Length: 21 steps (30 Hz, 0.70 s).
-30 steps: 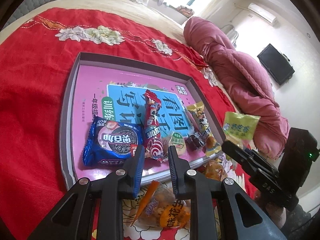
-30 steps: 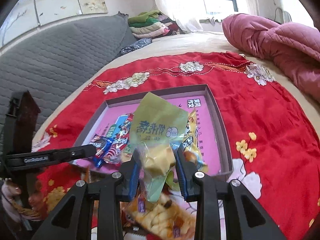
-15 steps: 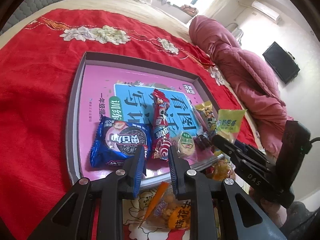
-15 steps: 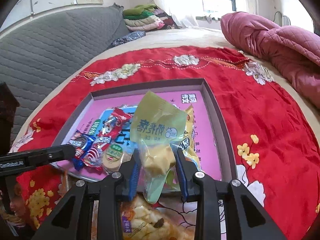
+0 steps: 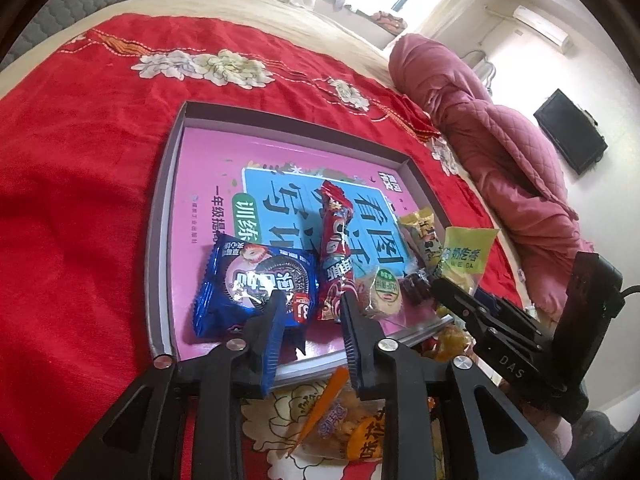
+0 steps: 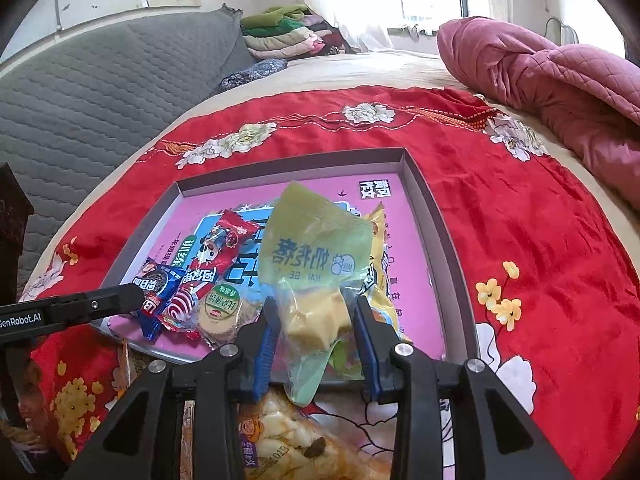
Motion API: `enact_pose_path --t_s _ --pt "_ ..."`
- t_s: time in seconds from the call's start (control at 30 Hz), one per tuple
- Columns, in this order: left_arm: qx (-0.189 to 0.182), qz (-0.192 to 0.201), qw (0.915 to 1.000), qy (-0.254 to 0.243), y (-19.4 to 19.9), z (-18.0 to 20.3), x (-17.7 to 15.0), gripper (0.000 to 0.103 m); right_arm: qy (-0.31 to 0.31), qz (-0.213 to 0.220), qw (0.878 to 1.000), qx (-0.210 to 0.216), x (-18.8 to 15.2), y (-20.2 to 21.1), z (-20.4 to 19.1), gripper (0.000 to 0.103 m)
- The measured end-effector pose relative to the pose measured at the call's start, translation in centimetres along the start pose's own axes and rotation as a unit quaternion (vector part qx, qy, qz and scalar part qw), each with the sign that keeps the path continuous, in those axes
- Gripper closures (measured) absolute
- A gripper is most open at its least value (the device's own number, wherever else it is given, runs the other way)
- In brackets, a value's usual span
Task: Organize snacks
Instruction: 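Carry the green-labelled bag and the clear wafer bag over the pink tray, then lower both bags into the tray and open both tools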
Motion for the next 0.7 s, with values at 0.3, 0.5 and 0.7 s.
enact_pose_path --t_s 0.3,0.5,0.7 --pt "-0.001 0.000 1.0000 0.000 -0.02 0.10 0.11 0.061 -0.001 0.001 1.000 0.000 0.02 0.07 0.05 0.066" --pt "-0.004 0.001 1.0000 0.006 0.20 -0.01 0.19 0.055 -0.003 0.004 1.000 -0.004 0.00 0.39 0.08 0.064" --pt "-0.005 0.000 1.0000 0.004 0.38 0.13 0.19 0.050 -0.006 0.003 1.000 -0.007 0.00 0.54 0.16 0.063"
Point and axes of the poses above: each gripper's, at about its wrist camera, not at the fingertips, and y roughly against the way its jaws point, z to its right, x to its top, the point moved 3 cm from there along -y, roughly the way its jaws point, and after that the axes turned 11 degrees about -z, right-handed, at the moved point
